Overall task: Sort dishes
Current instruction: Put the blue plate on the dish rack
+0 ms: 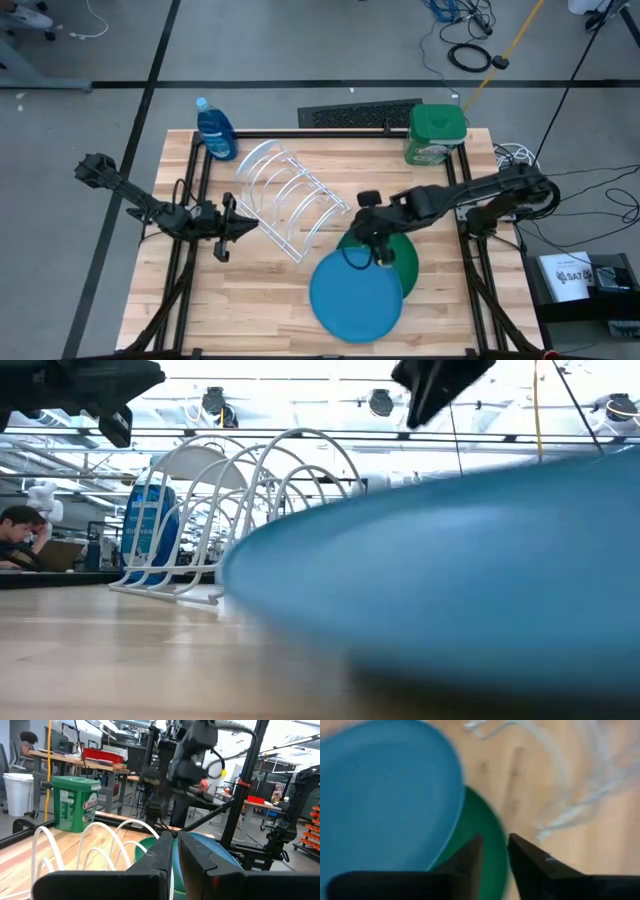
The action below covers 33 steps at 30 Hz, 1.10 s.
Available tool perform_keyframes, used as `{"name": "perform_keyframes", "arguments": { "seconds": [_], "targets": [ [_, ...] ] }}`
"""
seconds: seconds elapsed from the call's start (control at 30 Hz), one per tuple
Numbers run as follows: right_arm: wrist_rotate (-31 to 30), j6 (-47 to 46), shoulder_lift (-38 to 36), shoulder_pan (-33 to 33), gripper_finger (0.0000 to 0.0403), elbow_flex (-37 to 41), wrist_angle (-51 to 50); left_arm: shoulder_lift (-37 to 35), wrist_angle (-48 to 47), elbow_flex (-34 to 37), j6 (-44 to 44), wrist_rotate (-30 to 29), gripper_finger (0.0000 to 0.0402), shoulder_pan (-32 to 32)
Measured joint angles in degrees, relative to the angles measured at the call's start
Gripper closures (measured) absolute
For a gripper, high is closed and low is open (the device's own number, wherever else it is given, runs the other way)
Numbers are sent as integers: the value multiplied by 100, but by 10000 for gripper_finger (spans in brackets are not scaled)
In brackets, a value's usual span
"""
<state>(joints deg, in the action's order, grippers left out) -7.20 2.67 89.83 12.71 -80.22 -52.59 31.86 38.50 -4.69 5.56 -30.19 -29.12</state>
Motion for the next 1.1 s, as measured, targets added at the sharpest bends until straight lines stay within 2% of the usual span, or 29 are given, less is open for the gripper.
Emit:
{"name": "perform_keyframes", "arguments": {
  "seconds": [0.17,0.27,0.37,0.63,0.73,0.9,1.1],
  "targets": [
    [434,-49,389,97,215,167,426,2,1,0,0,-6,371,2],
    [569,-109,633,103,186,172,682,0,3,0,2,-7,371,2],
    [1158,-232,904,69,172,167,930,0,4,0,9,-7,371,2],
    [1328,-467,1665,1,170,170,1092,0,1,0,9,-7,371,0],
    [1458,-519,1700,-22,170,170,1170,0,1,0,9,-9,371,2],
    [2049,-517,1702,-62,179,170,1168,0,-3,0,7,-9,371,2],
    [2107,-417,1702,-81,202,170,1164,2,-4,0,7,-9,371,0]
  ]
}}
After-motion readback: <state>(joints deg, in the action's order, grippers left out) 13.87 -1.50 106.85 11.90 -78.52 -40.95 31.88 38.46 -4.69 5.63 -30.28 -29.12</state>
